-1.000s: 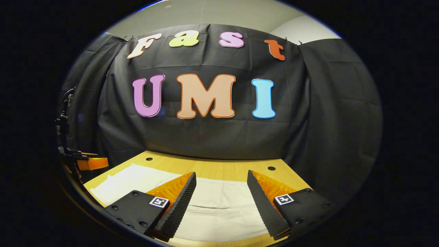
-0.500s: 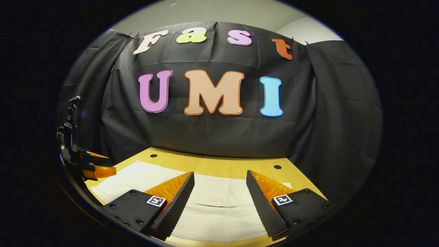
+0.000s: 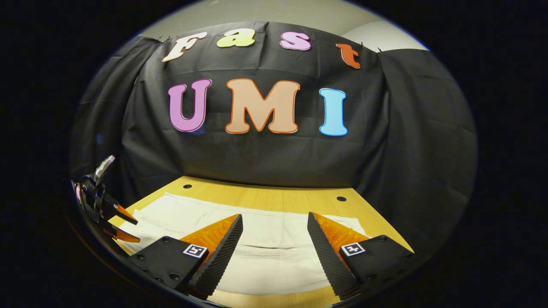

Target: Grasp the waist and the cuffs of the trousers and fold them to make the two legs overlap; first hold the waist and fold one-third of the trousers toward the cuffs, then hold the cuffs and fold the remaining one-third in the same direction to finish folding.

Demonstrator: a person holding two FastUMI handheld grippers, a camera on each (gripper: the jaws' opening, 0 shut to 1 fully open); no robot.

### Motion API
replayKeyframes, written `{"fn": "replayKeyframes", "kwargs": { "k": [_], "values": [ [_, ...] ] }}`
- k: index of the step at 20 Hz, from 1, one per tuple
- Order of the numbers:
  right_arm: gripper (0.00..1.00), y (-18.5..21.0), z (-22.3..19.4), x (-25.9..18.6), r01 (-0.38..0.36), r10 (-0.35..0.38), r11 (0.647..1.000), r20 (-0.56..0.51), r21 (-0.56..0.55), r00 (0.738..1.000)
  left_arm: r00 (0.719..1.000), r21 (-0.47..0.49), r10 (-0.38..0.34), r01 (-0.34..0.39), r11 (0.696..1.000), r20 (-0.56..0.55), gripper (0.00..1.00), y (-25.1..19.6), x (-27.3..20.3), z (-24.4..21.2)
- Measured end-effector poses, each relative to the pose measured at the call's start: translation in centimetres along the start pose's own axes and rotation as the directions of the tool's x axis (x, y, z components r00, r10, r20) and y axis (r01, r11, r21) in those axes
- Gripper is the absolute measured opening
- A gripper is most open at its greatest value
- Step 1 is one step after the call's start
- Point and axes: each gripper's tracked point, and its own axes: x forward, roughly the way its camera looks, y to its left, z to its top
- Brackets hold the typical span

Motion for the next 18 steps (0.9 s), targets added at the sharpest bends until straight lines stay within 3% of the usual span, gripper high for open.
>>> {"fn": "replayKeyframes", "kwargs": {
  "k": [2,3,5,8,12,18],
  "values": [
    [0.97,-0.6,-1.0,-0.1,0.017,-0.017,1.000,-0.026,0.009,1.000,0.993,0.085,-0.053,0.062,0.994,-0.101,0.90,-0.6,-0.4,-2.9],
    [0.97,-0.9,-1.4,-0.2,0.025,-0.025,1.000,-0.041,0.008,0.999,0.986,0.120,-0.080,0.099,0.988,-0.148,0.94,-0.8,-0.6,-4.1],
    [0.97,-1.2,-2.1,-0.4,0.035,-0.035,0.999,-0.064,-0.004,0.997,0.967,0.177,-0.125,0.165,0.970,-0.221,0.89,-1.0,-0.7,-6.3],
    [0.98,-1.5,-2.6,-0.3,0.030,-0.031,0.999,-0.088,-0.021,0.996,0.929,0.251,-0.160,0.251,0.935,-0.335,0.93,-0.9,-0.9,-9.7],
    [0.98,-1.4,-2.3,0.3,0.021,-0.021,1.000,-0.090,-0.003,0.996,0.892,0.255,-0.158,0.284,0.924,-0.424,0.92,1.5,-0.4,-12.8],
    [0.98,-1.9,-3.8,1.0,0.013,-0.017,0.999,-0.129,-0.036,0.991,0.878,0.234,-0.163,0.292,0.927,-0.450,0.89,1.3,-0.3,-12.7]
  ]
}}
